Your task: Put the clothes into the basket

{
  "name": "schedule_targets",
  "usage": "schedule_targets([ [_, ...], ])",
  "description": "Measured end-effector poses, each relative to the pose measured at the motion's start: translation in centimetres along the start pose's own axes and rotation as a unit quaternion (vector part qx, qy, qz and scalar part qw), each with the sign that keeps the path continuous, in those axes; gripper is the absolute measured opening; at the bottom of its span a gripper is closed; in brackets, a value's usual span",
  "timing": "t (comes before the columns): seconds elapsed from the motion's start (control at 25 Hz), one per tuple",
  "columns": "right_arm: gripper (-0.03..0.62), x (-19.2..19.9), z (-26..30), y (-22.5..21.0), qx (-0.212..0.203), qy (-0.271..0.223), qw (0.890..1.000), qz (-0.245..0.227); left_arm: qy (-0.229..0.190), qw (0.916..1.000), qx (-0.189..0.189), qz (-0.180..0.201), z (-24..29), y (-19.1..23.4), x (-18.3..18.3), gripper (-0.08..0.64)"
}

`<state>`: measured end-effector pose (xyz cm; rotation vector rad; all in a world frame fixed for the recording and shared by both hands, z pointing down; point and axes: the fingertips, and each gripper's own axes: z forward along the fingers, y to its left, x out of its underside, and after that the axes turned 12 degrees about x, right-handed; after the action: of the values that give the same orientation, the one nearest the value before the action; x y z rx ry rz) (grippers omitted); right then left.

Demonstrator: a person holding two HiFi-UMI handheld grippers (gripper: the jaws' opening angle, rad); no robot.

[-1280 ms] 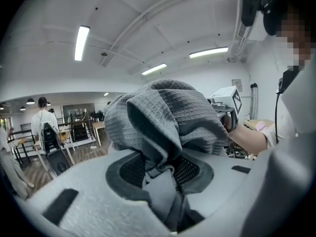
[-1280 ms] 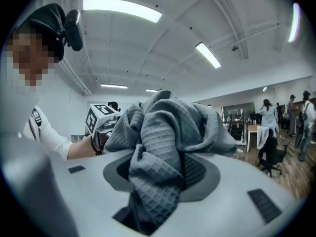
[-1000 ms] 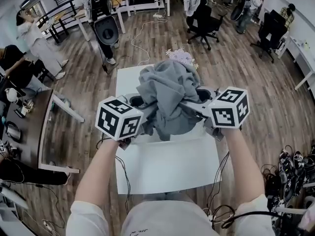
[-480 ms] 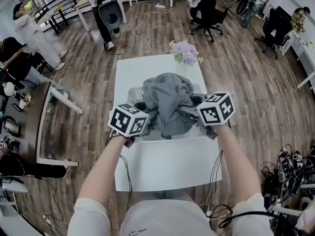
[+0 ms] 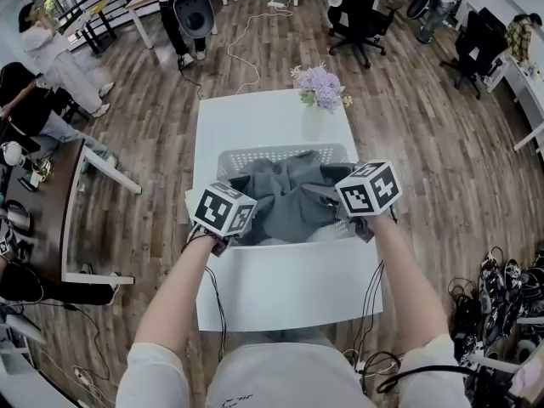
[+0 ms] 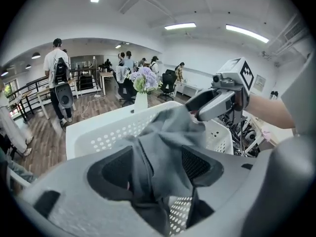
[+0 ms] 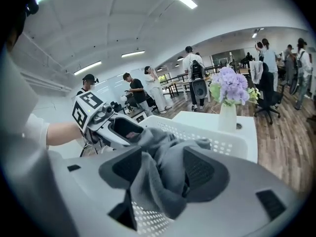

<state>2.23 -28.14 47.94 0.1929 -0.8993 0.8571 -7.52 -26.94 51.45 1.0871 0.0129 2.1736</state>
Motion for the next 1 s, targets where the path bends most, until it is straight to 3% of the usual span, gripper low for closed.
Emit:
schedule_targets([
  [0.16,0.282,-0.6,-0.1,-0.1,0.018,-0.008,1.000,-0.017,0.003,0.9999,-0.008,0.007,0.2,0.3,0.0,0.319],
  [0.56,0.267,-0.5,-0.6,0.8,0.017,-0.008,0.999,-0.036,-0.001,0.9999,-0.016,0.006,-1.0,-0.5,-0.4,0.314],
  [0.6,0.245,-0.4,-0.7,0.9,0.021,-0.007,0.999,-0.041,-0.004,0.9998,-0.018,0.006,-1.3,-0.6,-0.5,0.294],
  [0.72,0.129,0.0,-1.2,1.2,0.040,-0.008,0.998,-0.051,-0.018,0.9992,-0.034,0.008,-2.5,-1.1,-0.8,0.101],
  [0.76,0.091,0.3,-1.4,1.4,0.047,-0.010,0.997,-0.053,-0.021,0.9990,-0.037,0.010,-2.8,-1.4,-0.7,0.074],
  [0.88,0.026,1.4,-1.9,2.3,0.065,-0.010,0.996,-0.053,-0.019,0.9990,-0.039,0.015,-3.1,-2.4,0.2,0.012],
  [1.0,0.014,2.1,-2.5,3.4,0.072,-0.015,0.996,-0.044,-0.020,0.9989,-0.037,0.018,-3.8,-3.5,0.8,0.012],
])
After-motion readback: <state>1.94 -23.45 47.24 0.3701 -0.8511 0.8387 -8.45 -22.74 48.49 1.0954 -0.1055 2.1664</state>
